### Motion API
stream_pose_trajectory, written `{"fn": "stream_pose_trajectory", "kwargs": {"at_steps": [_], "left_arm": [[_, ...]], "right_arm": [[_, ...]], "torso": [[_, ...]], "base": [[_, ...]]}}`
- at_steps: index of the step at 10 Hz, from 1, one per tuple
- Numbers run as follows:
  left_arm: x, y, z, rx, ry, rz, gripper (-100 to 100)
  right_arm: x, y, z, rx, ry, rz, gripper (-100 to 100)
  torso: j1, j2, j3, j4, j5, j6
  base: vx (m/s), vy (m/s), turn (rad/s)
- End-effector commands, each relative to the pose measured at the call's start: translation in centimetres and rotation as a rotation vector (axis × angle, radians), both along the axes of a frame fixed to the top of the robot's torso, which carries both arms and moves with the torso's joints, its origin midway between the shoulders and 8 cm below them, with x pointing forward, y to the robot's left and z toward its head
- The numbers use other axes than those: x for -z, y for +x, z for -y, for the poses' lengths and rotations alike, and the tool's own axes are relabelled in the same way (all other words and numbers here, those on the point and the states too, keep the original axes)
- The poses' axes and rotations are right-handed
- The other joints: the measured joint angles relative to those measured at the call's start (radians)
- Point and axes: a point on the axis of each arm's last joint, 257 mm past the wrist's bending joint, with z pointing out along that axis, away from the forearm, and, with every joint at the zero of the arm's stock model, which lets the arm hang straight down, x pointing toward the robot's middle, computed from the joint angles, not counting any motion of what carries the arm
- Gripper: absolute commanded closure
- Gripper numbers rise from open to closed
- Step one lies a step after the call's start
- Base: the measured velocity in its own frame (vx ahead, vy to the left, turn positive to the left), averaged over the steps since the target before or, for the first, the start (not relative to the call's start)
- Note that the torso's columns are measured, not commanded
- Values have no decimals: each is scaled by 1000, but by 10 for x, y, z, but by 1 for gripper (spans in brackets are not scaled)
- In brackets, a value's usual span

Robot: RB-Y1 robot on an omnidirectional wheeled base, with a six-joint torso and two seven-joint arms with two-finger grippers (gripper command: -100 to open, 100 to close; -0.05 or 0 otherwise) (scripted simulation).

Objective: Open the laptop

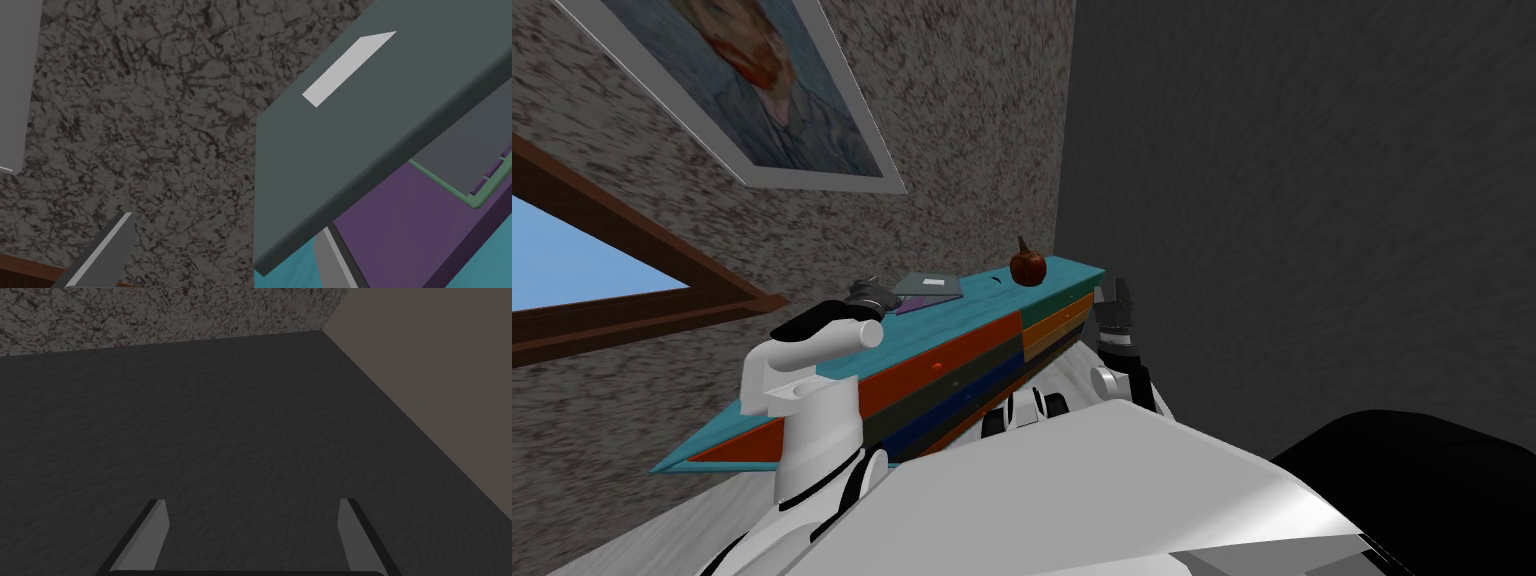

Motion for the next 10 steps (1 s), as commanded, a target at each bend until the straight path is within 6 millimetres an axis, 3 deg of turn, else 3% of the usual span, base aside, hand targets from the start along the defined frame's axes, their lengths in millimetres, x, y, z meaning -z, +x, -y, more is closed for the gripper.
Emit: {"fn": "stream_pose_trajectory", "kwargs": {"at_steps": [1,5,6,7,10], "left_arm": [[-15,-8,1,-4,0,1,-100],[-36,-21,2,-10,1,1,-100],[-31,-19,1,-9,1,-1,-100],[-31,-20,0,-10,-1,-3,0],[-27,-20,0,-11,-3,-11,0]], "right_arm": [[0,0,0,0,0,0,0],[0,0,0,0,0,0,0],[0,0,0,0,0,0,0],[0,0,0,0,0,0,0],[0,0,0,0,0,0,0]], "torso": [[1,1,1,0,0,0],[1,2,1,0,1,-1],[1,1,1,0,1,0],[1,1,1,0,1,0],[1,1,1,0,1,0]], "base": [[29,8,-19],[22,10,-14],[10,8,-1],[0,0,0],[0,0,0]]}}
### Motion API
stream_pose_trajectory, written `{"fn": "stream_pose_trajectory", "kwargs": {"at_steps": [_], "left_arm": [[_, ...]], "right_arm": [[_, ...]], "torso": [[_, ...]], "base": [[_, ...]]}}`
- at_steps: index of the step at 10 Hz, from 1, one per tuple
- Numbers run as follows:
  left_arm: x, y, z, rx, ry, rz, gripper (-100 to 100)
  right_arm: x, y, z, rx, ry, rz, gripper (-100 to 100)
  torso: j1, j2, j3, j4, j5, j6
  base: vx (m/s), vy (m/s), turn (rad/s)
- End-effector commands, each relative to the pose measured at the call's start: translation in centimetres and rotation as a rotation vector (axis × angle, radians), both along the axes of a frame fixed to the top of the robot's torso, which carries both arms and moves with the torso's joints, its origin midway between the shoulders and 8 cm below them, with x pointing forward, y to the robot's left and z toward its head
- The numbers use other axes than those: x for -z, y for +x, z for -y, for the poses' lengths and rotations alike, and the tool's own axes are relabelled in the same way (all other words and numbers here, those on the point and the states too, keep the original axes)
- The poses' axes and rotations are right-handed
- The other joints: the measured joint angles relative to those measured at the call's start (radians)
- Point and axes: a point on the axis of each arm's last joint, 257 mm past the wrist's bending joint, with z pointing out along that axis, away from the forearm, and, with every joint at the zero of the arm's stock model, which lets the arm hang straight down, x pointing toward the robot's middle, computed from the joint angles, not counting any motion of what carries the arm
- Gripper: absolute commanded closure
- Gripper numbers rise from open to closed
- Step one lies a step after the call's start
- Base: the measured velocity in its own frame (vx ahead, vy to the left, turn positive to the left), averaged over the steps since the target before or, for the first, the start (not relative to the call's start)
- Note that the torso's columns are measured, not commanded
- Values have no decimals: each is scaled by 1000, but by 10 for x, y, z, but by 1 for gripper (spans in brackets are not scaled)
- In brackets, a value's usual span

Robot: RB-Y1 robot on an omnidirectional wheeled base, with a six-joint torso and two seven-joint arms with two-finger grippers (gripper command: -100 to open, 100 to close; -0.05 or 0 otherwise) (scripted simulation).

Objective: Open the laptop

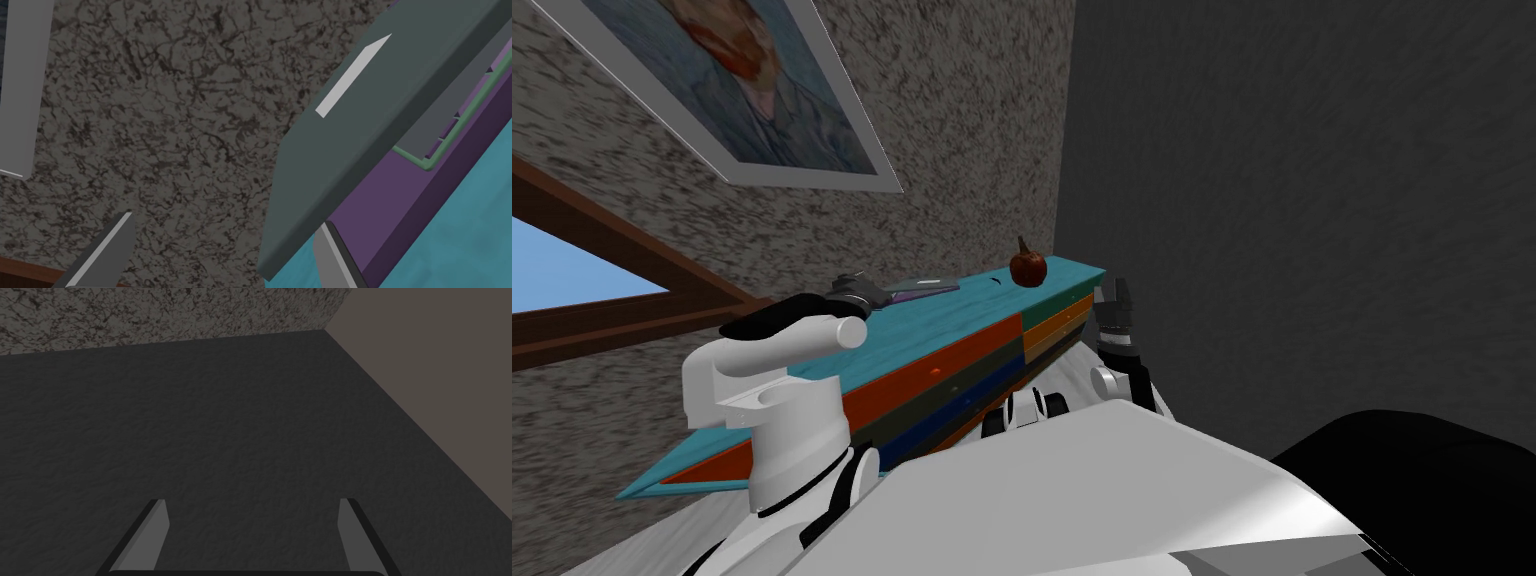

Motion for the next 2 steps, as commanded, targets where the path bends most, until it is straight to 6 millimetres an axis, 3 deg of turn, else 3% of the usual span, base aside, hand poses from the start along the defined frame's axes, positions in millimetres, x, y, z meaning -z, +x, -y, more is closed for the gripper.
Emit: {"fn": "stream_pose_trajectory", "kwargs": {"at_steps": [1,2], "left_arm": [[1,0,0,0,-1,-2,0],[2,0,0,0,-1,-4,0]], "right_arm": [[0,0,0,0,0,0,0],[0,0,0,0,0,0,0]], "torso": [[0,0,0,0,0,0],[0,0,0,0,0,0]], "base": [[0,0,0],[0,0,0]]}}
